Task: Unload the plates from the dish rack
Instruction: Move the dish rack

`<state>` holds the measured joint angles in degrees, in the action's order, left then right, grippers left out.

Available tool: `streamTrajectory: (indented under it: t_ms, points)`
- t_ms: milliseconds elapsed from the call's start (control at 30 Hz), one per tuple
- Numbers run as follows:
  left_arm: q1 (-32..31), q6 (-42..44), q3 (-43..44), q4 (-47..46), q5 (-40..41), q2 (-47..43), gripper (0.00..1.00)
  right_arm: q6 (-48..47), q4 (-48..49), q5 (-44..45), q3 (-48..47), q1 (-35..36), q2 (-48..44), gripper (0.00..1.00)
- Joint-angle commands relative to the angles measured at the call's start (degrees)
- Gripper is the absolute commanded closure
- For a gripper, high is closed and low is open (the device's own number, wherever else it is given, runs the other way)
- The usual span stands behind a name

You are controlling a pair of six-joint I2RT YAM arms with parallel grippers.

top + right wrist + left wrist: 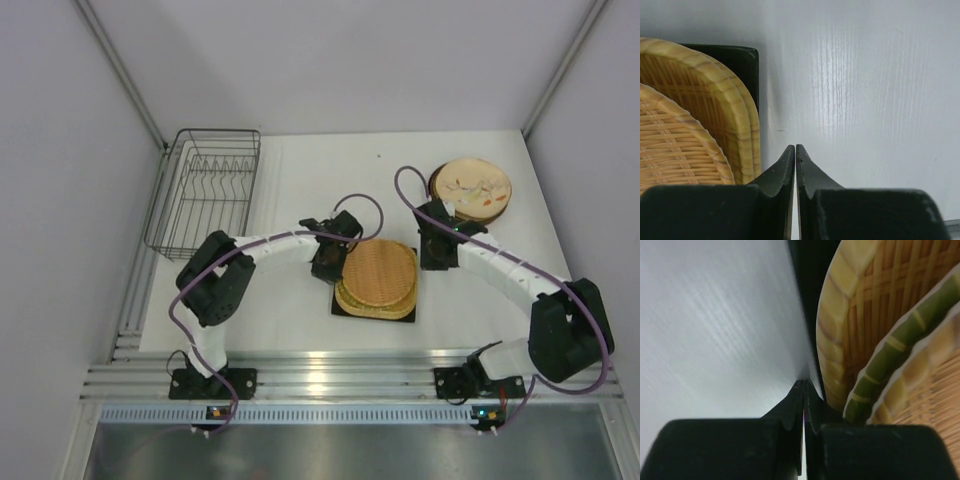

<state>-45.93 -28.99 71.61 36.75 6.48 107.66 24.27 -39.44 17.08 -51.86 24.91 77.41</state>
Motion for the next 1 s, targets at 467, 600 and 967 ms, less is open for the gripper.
streamTrajectory:
  t_ms: [467, 600, 967]
  points:
    - [-1.62, 0.43, 9.51, 0.86, -2.79, 4.14, 1.00, -0.63, 1.74, -2.86, -3.16, 4.71, 6.97, 1.00]
    - [-0.13, 0.60, 8.72, 0.87, -0.42, 1.43, 1.00, 0.68, -0.02, 2.41, -3.69, 3.40, 5.57, 0.95]
    - [16.39, 6.05, 3.26, -8.45, 0.37, -21.69, 0.02, -6.34, 4.90, 5.42, -8.34, -0.65, -10.17, 0.01]
